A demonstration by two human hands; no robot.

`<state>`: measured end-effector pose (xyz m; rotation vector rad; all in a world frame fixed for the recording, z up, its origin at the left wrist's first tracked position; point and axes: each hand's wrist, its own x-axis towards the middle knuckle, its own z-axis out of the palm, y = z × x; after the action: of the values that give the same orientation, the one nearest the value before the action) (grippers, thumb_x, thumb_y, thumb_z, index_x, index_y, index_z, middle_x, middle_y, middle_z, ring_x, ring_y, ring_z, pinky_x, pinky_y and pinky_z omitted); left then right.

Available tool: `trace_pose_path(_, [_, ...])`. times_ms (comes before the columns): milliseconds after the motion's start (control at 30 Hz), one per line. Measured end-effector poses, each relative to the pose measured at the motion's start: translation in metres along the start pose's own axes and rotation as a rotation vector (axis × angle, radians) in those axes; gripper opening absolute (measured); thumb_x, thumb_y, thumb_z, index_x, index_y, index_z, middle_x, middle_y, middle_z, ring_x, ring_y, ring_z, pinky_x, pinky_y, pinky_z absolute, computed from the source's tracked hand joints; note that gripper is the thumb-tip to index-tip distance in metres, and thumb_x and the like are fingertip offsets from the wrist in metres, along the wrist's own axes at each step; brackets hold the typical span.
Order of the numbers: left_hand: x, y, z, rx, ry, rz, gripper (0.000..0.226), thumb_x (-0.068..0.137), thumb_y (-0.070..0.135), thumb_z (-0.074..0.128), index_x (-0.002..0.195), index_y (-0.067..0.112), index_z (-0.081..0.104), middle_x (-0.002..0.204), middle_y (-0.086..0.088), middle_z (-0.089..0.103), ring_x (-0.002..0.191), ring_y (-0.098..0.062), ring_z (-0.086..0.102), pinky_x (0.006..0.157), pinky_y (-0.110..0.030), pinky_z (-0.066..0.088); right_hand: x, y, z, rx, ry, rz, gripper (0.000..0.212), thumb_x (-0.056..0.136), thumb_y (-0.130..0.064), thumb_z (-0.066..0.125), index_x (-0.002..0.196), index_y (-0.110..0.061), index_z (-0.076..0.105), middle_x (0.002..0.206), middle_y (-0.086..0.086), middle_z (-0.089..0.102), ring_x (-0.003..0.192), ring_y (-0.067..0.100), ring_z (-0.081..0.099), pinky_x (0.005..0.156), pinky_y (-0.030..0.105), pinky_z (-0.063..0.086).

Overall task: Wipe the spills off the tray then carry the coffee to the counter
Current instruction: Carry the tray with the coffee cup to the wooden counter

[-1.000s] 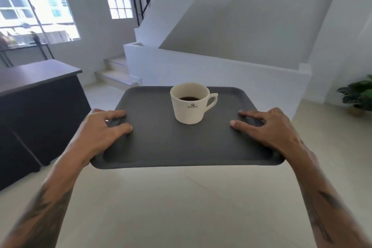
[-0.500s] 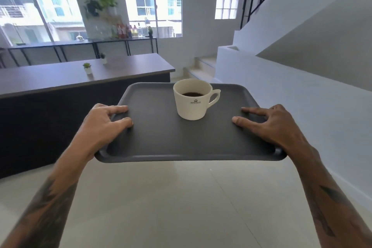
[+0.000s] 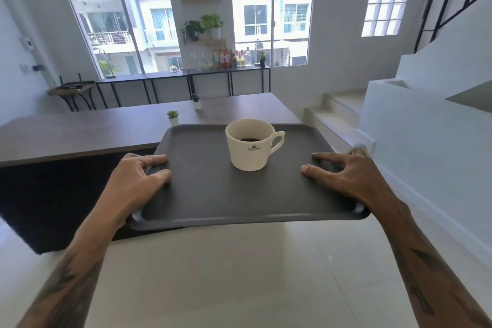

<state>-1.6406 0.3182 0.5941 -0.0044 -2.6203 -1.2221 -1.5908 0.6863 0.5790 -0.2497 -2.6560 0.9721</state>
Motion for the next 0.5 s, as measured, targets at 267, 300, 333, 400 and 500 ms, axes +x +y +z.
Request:
trace_pose_path(267, [0.157, -0.021, 0.052, -0.032, 0.127, -0.089, 0.041, 0.082, 0.020, 0.073, 0.122, 0.023, 0.070, 0.129, -0.006, 0.059, 0.108, -0.027, 0.061, 0.095, -0.041, 0.052, 0.213, 0.001, 0.064, -0.031, -0.058, -0.125, 0.078, 0.056, -0.080, 0.054, 0.123, -0.041, 0.062, 0.119, 0.009, 0.047, 0.102, 0.025, 0.050, 0.092, 0.037, 0.047])
trace_pose_path(300, [0.176, -0.021, 0.058, -0.023, 0.148, -0.096, 0.041, 0.083, 0.020, 0.072, 0.123, 0.021, 0.070, 0.130, -0.005, 0.058, 0.109, -0.027, 0.060, 0.093, -0.040, 0.051, 0.238, 0.000, 0.071, -0.030, -0.065, -0.137, 0.083, 0.052, -0.083, 0.050, 0.123, -0.041, 0.061, 0.117, 0.007, 0.046, 0.100, 0.023, 0.049, 0.092, 0.037, 0.047])
trace_pose_path(333, [0.193, -0.022, 0.065, -0.017, 0.156, -0.104, 0.041, 0.084, 0.020, 0.071, 0.124, 0.020, 0.069, 0.131, -0.004, 0.058, 0.109, -0.027, 0.059, 0.091, -0.038, 0.051, 0.261, -0.002, 0.079, -0.039, -0.071, -0.148, 0.085, 0.050, -0.085, 0.049, 0.123, -0.042, 0.061, 0.115, 0.006, 0.046, 0.100, 0.022, 0.047, 0.093, 0.038, 0.047])
trace_pose_path(400, [0.232, -0.028, 0.076, -0.022, 0.164, -0.119, 0.041, 0.085, 0.019, 0.070, 0.126, 0.017, 0.068, 0.131, -0.006, 0.057, 0.109, -0.027, 0.058, 0.088, -0.036, 0.050, 0.309, -0.005, 0.096, -0.043, -0.077, -0.166, 0.085, 0.051, -0.087, 0.049, 0.122, -0.043, 0.061, 0.111, 0.003, 0.044, 0.101, 0.024, 0.048, 0.093, 0.038, 0.047])
trace_pose_path(500, [0.282, -0.038, 0.089, 0.006, 0.174, -0.122, 0.040, 0.086, 0.018, 0.071, 0.126, 0.015, 0.068, 0.135, -0.009, 0.057, 0.108, -0.026, 0.056, 0.093, -0.042, 0.052, 0.362, -0.007, 0.121, -0.049, -0.082, -0.186, 0.076, 0.058, -0.080, 0.056, 0.123, -0.040, 0.061, 0.108, 0.003, 0.040, 0.096, 0.020, 0.045, 0.089, 0.033, 0.046])
